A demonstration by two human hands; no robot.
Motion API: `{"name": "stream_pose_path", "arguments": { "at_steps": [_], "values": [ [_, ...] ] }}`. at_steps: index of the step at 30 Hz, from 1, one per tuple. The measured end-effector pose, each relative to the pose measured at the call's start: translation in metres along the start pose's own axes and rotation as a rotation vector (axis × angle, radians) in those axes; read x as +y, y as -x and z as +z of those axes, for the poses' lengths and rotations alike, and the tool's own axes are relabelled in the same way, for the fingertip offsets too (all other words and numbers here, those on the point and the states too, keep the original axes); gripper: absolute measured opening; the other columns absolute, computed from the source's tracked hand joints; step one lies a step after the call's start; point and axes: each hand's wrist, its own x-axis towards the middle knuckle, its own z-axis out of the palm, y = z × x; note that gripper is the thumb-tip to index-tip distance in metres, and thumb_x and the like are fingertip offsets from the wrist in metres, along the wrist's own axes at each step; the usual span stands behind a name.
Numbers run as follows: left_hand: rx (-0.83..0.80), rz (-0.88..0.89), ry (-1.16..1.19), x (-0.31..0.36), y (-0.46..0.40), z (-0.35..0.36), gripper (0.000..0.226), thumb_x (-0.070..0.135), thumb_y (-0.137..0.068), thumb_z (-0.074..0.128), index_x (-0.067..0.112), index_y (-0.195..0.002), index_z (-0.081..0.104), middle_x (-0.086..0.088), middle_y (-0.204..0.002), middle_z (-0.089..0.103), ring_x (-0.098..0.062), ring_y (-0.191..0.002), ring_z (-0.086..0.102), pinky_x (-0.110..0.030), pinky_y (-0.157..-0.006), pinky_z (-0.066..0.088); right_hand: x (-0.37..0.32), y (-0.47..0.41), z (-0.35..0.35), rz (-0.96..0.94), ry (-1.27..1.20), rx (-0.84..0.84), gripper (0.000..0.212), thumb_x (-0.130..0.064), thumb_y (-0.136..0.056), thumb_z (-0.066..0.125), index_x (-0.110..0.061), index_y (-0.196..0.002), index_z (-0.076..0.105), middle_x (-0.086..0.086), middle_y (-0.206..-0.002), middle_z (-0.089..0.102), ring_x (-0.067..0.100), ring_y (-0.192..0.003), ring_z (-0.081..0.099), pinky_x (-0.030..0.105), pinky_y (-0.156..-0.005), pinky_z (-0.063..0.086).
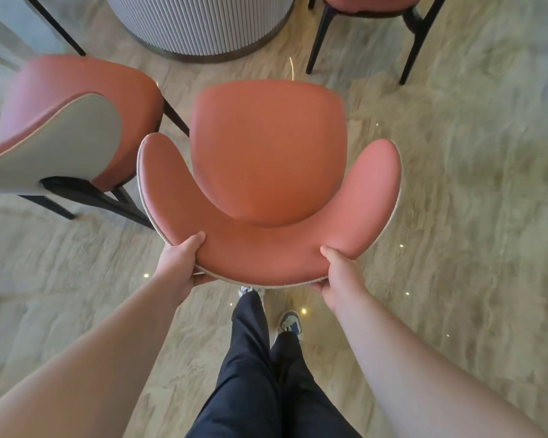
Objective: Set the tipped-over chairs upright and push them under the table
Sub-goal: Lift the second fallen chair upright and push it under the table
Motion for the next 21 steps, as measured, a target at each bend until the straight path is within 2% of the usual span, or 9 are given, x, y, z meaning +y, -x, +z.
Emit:
{"name": "stream_pose_path", "arguments": {
  "at_steps": [4,10,17,21],
  "values": [
    [-0.011,-0.010,-0.016,0.038,-0.013,0.017,0.044,0.030,-0.094,0.071,0.023,-0.134,0.053,-0.008,-0.122,0.071,-0.032,-0.098,0.075,-0.048,-0.062,0.065,-0.032,-0.008,0.027,-0.010,0.023,-0.005,0.019,-0.015,-0.092,0.069,-0.021,-0.109,0.063,0.007,-0.120,0.068,0.030,-0.105,0.068,0.048,-0.065,0.063],
    [-0.003,-0.013,-0.028,0.072,-0.029,0.034,0.025,0.030,-0.093,0.070,0.025,-0.112,0.055,-0.009,-0.116,0.072,-0.030,-0.092,0.076,-0.046,-0.059,0.064,-0.060,-0.020,0.053,-0.035,0.043,0.004,0.016,-0.015,-0.093,0.067,-0.020,-0.108,0.064,0.009,-0.119,0.070,0.029,-0.104,0.069,0.052,-0.067,0.063],
    [0.009,-0.037,-0.040,0.091,-0.037,0.044,0.029,0.030,-0.092,0.071,0.020,-0.115,0.058,-0.011,-0.116,0.072,-0.032,-0.091,0.077,-0.047,-0.060,0.065,-0.079,-0.026,0.069,-0.026,0.061,0.038,0.015,-0.015,-0.093,0.067,-0.020,-0.106,0.064,0.009,-0.117,0.070,0.029,-0.097,0.071,0.046,-0.059,0.062],
    [0.006,-0.035,-0.033,0.099,-0.041,0.047,0.025,0.029,-0.093,0.070,0.020,-0.114,0.059,-0.011,-0.114,0.073,-0.030,-0.090,0.077,-0.046,-0.059,0.064,-0.086,-0.029,0.074,-0.025,0.069,0.052,0.022,-0.015,-0.093,0.068,-0.017,-0.114,0.066,0.010,-0.121,0.070,0.032,-0.103,0.070,0.055,-0.067,0.063]
  ]
}}
